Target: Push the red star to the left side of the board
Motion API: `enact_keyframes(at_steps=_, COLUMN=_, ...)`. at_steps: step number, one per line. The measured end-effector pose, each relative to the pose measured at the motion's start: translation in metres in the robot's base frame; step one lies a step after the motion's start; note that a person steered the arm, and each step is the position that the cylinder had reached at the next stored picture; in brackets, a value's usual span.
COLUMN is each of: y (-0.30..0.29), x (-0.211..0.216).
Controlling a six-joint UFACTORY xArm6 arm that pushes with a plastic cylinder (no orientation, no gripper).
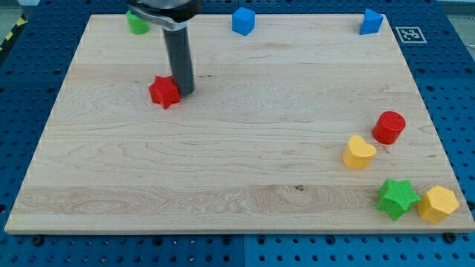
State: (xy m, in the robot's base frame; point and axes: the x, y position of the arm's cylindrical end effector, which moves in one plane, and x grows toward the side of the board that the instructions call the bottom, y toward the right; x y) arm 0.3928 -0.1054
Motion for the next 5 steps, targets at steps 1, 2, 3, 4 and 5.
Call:
enact_keyframes(at_steps=1, y=-0.017, x=0.0)
enact_keyframes(at_steps=2, y=-0.025, x=0.001)
enact_keyframes(at_steps=3, y=0.01, x=0.014)
enact_keyframes(at_steps=4, y=0.015, x=0.027)
enact_keyframes(at_steps=5, y=-0.017, x=0.03)
